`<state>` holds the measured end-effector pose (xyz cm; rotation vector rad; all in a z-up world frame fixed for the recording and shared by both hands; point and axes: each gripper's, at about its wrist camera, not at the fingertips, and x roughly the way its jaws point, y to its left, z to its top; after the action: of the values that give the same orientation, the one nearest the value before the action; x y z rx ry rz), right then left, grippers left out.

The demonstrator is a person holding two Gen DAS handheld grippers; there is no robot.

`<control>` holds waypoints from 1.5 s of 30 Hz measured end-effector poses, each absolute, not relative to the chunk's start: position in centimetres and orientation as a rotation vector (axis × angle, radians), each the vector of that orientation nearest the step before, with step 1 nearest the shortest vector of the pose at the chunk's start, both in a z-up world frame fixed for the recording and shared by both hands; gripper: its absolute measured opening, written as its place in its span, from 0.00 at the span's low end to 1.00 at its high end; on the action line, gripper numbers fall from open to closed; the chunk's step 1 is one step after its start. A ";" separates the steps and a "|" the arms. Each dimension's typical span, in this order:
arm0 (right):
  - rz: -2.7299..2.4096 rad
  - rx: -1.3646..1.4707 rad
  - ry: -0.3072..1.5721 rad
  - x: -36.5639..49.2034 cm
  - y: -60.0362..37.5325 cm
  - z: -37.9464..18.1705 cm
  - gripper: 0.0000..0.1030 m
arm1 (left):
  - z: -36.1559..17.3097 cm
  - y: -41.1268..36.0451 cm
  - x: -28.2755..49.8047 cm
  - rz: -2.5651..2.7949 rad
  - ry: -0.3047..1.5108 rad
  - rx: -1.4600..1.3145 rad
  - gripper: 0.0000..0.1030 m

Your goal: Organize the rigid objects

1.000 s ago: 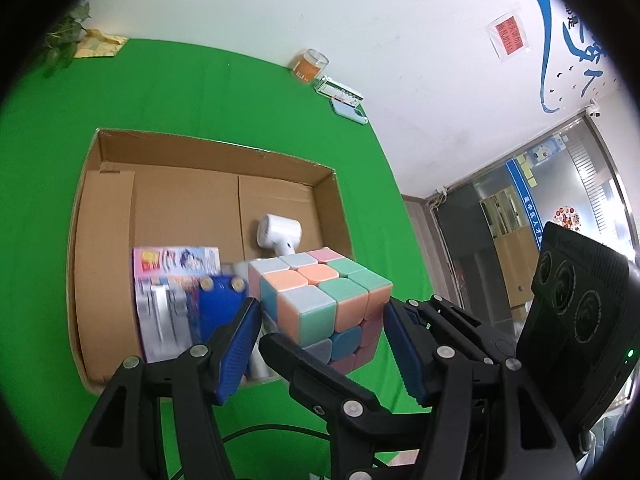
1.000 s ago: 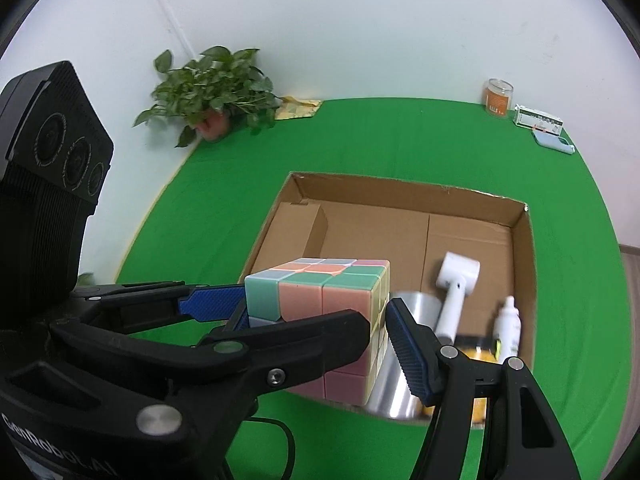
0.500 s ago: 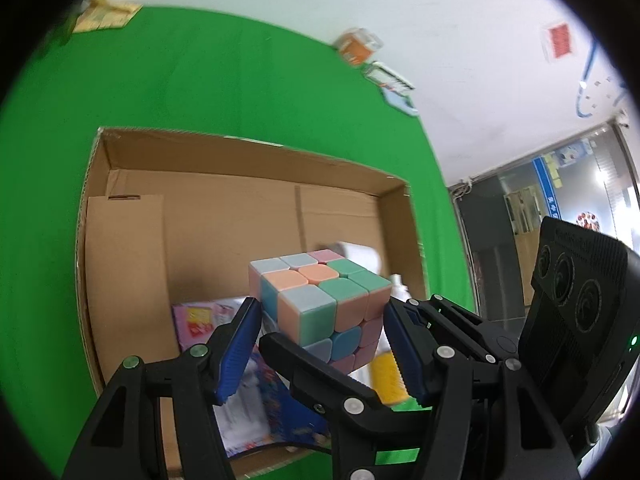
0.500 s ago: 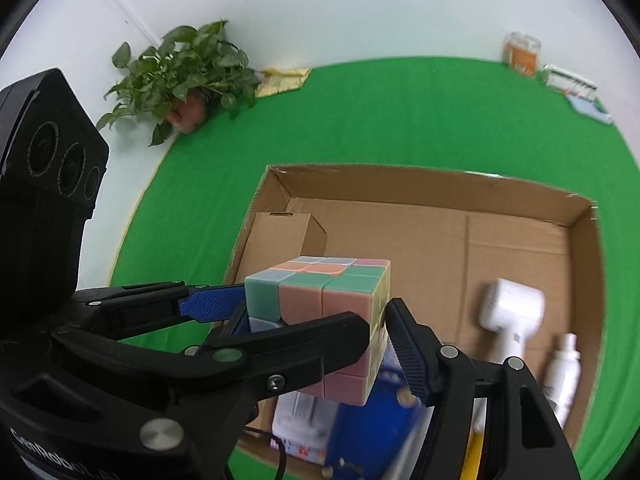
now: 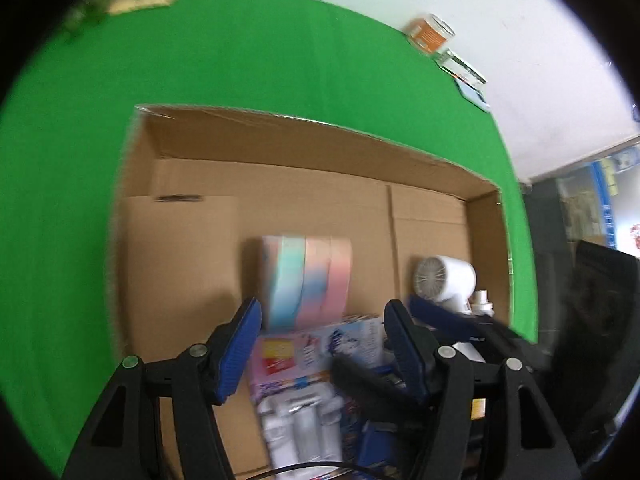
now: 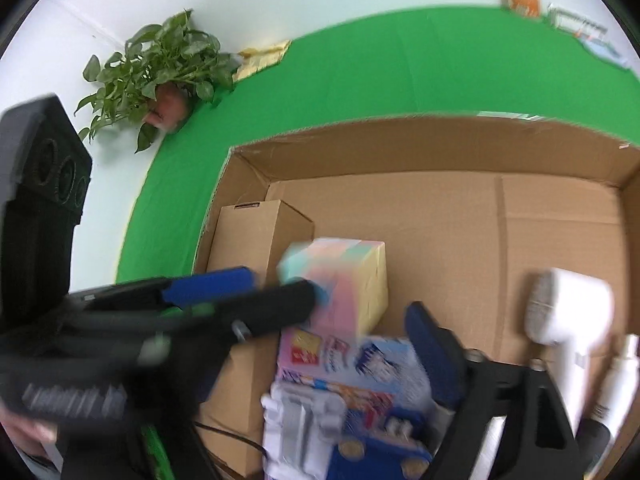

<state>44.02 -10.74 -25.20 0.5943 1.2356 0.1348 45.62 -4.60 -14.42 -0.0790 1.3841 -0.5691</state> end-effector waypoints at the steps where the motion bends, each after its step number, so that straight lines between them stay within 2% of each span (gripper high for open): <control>1: 0.132 0.590 1.225 43.3 -11.0 -24.4 0.86 | -13.7 -4.1 45.0 -0.555 1.359 -0.071 0.62; 5: 0.085 0.569 1.167 38.7 -12.1 -20.4 0.94 | -9.2 -1.6 40.8 -0.498 1.213 -0.020 0.64; 10: 0.016 0.482 1.162 32.2 -12.8 -16.1 0.95 | -3.6 -0.1 34.9 -0.405 1.038 0.006 0.76; 15: -0.049 0.390 1.155 25.8 -13.4 -12.2 0.96 | 0.8 -0.7 28.2 -0.317 0.933 0.049 0.76; 27: -0.080 0.358 1.051 11.6 -16.6 -3.0 0.97 | 5.1 -2.7 14.4 -0.249 0.877 0.072 0.77; 29: -0.077 0.352 1.045 9.7 -16.6 -2.0 0.97 | 5.4 -3.2 12.6 -0.246 0.893 0.093 0.83; 32: -0.059 0.331 1.041 7.0 -16.0 -0.6 0.97 | 6.0 -3.5 10.2 -0.253 0.892 0.091 0.84; 39: -0.067 0.278 1.034 4.3 -13.6 2.2 0.97 | 6.1 -2.9 8.4 -0.318 0.879 0.072 0.89; 40: -0.078 0.268 1.030 4.5 -13.4 2.6 0.97 | 6.0 -2.7 8.6 -0.340 0.879 0.067 0.98; 45: -0.157 0.227 1.037 4.8 -11.4 4.0 0.97 | 6.1 -1.4 8.7 -0.409 0.868 0.045 0.99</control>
<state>4.79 -11.44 4.01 0.2271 1.0367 -0.1566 8.68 -1.38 6.11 0.0451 0.8681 -0.4094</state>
